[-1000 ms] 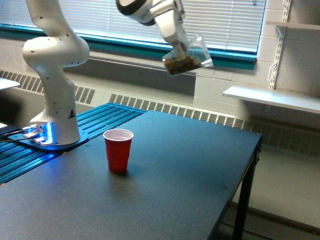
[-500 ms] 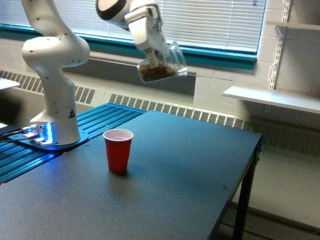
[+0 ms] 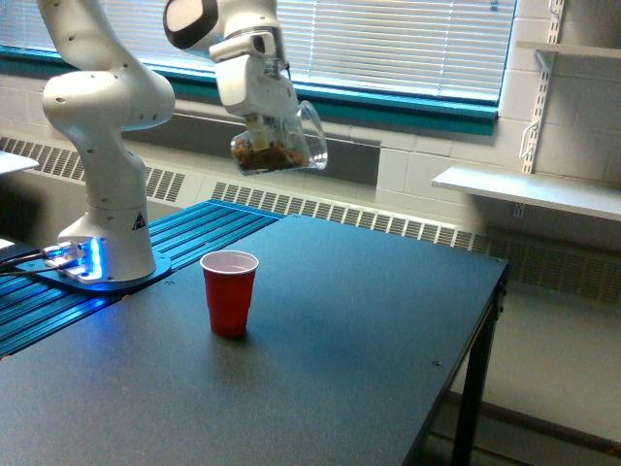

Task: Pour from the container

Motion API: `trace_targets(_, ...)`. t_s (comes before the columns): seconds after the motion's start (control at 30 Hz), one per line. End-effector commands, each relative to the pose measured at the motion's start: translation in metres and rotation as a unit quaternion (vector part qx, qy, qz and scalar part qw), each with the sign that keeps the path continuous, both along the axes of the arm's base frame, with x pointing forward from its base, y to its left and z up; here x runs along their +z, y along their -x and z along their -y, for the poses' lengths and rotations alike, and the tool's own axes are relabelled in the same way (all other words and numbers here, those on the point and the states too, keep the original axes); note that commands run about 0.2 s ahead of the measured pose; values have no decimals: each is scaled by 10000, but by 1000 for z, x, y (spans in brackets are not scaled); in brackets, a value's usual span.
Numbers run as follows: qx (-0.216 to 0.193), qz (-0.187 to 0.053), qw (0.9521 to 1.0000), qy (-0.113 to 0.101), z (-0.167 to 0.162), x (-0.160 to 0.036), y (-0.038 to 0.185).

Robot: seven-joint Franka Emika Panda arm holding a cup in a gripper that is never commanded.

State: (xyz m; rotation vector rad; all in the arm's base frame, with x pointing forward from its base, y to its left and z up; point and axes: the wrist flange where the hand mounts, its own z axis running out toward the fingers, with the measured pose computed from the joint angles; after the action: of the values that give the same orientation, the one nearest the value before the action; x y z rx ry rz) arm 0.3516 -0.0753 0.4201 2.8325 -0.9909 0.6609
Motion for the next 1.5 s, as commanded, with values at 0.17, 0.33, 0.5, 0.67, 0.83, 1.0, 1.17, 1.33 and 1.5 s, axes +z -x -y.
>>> trace_targets(0.17,48,-204,9997,83,13,-11,26)
trace_targets(0.33,4,-339,9994,77,17,-19,41)
trace_targets(0.5,-109,-453,9989,24,19,-25,52)
trace_targets(0.67,-178,-572,9982,-23,20,-32,62)
trace_targets(0.83,-194,-752,9970,-7,20,-37,72)
trace_targets(1.0,-251,-860,9960,-55,19,-36,77)
trace_targets(1.17,-309,-956,9949,-73,19,-35,81)
trace_targets(1.33,-366,-1029,9939,-117,18,-36,83)
trace_targets(1.5,-426,-1147,9924,-161,16,-37,87)
